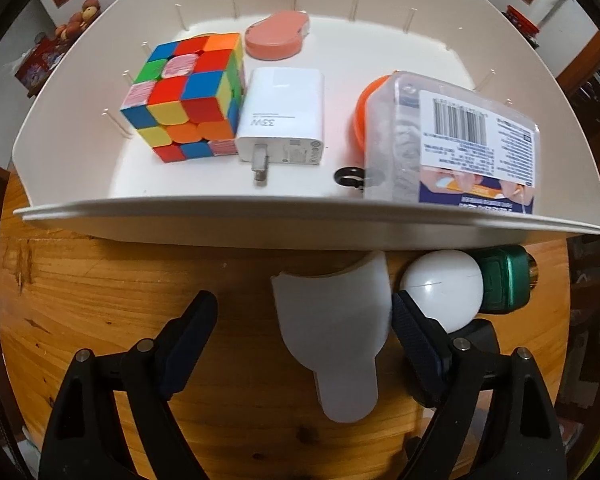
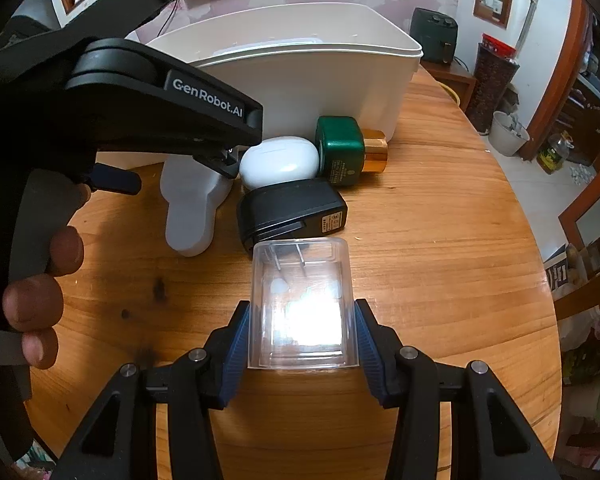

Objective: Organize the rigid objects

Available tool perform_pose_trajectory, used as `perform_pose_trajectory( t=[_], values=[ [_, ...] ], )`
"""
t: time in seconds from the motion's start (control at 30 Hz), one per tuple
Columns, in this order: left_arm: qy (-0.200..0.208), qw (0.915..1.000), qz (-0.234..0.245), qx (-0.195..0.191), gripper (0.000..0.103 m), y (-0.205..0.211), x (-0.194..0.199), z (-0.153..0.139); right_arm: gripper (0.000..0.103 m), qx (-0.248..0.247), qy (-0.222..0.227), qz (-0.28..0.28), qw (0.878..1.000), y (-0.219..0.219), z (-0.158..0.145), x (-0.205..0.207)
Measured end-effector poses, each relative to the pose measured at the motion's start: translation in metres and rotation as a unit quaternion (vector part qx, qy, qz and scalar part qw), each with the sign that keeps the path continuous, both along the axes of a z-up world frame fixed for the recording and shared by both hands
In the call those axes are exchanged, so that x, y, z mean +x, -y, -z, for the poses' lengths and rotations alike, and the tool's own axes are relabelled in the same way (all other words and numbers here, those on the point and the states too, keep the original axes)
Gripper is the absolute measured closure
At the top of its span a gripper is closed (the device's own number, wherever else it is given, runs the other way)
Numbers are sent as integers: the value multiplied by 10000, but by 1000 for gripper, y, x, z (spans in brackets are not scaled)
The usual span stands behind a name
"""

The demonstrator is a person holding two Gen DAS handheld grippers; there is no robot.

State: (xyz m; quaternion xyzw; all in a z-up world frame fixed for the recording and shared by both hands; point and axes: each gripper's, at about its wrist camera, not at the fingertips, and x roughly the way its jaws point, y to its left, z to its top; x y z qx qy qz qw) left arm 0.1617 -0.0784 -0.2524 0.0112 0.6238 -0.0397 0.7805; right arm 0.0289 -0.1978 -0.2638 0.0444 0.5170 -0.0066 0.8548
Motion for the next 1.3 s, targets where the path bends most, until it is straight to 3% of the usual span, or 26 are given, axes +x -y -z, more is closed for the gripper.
perform_pose_trajectory(
  t=[0.17,0.33,0.57,0.87,1.3],
  values=[
    [-11,10000,-28,92,37,-3,4,4,53,-2,-10,-39,10000,2,1,2],
    [26,10000,30,78,38,-11,-1,4,53,-32,-55,-84,9999,1,1,4],
    [-38,9978,589,289,38,-14,-20,-4,54,121,-189,-34,9997,7,-3,8],
    [439,9906,1252,335,38,-43,-53,-55,54,198,74,-84,9997,1,-32,-4],
    [863,9889,1200,-136,38,-56,-57,-122,54,15,974,-167,9951,-29,-101,-14]
  ],
)
